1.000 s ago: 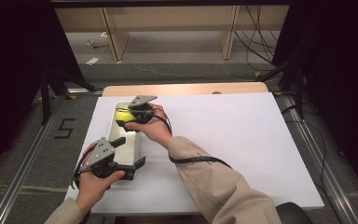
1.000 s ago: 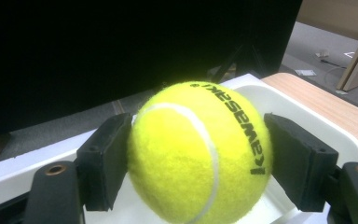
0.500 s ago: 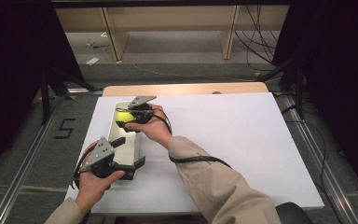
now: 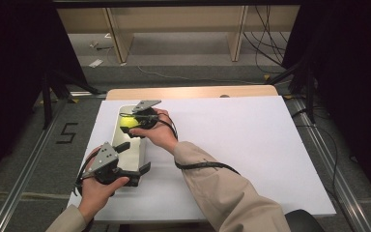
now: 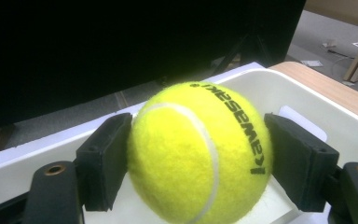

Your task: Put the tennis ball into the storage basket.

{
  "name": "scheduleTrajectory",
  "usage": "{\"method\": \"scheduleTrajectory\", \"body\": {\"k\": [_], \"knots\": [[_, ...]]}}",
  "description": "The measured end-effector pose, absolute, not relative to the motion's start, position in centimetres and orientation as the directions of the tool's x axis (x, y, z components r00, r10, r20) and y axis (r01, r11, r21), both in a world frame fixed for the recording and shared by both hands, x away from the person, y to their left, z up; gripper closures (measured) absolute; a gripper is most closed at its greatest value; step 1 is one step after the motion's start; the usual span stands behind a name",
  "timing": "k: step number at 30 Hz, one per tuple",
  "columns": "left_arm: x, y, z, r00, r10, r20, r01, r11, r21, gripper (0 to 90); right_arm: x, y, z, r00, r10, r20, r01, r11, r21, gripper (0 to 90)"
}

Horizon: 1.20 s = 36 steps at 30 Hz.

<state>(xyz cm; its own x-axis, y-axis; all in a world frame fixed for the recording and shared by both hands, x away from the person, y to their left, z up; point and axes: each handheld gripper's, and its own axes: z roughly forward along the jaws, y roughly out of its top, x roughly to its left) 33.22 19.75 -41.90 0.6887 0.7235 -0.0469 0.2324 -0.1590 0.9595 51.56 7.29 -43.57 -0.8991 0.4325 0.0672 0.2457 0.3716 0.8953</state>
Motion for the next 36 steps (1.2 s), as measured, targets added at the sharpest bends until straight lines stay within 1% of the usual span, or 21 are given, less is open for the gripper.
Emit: {"method": "scheduleTrajectory", "body": {"k": [10, 11, 13, 15, 18, 24, 27, 36], "knots": [[33.2, 19.8, -41.9, 0.69, 0.723, -0.045, 0.23, -0.159, 0.96, 0.0, 51.5, 7.4, -43.8, -0.903, 0.424, 0.068, 0.246, 0.38, 0.892, 25.7], [33.2, 19.8, -41.9, 0.69, 0.723, -0.046, 0.23, -0.159, 0.96, 0.0, 51.6, 7.5, -43.7, -0.904, 0.418, 0.095, 0.26, 0.357, 0.897, 22.8], [33.2, 19.7, -41.9, 0.69, 0.722, -0.045, 0.231, -0.16, 0.96, 0.0, 51.6, 7.5, -43.6, -0.905, 0.414, 0.092, 0.254, 0.354, 0.9, 21.3], [33.2, 19.8, -41.9, 0.69, 0.722, -0.045, 0.23, -0.16, 0.96, 0.0, 51.6, 7.5, -43.4, -0.904, 0.417, 0.093, 0.251, 0.342, 0.906, 16.8], [33.2, 19.8, -41.9, 0.689, 0.723, -0.047, 0.231, -0.158, 0.96, 0.0, 51.6, 7.4, -43.2, -0.901, 0.424, 0.086, 0.244, 0.335, 0.91, 15.5], [33.2, 19.7, -41.9, 0.69, 0.722, -0.046, 0.231, -0.16, 0.96, 0.0, 51.5, 7.0, -42.9, -0.901, 0.43, 0.066, 0.227, 0.334, 0.915, 15.5], [33.2, 19.7, -41.9, 0.69, 0.723, -0.046, 0.231, -0.159, 0.96, 0.0, 51.5, 6.9, -42.6, -0.899, 0.433, 0.066, 0.22, 0.316, 0.923, 15.5], [33.3, 19.8, -41.9, 0.688, 0.723, -0.052, 0.234, -0.153, 0.96, 0.0, 51.1, 5.9, -41.8, -0.902, 0.429, 0.046, 0.203, 0.328, 0.923, 15.4]]}}
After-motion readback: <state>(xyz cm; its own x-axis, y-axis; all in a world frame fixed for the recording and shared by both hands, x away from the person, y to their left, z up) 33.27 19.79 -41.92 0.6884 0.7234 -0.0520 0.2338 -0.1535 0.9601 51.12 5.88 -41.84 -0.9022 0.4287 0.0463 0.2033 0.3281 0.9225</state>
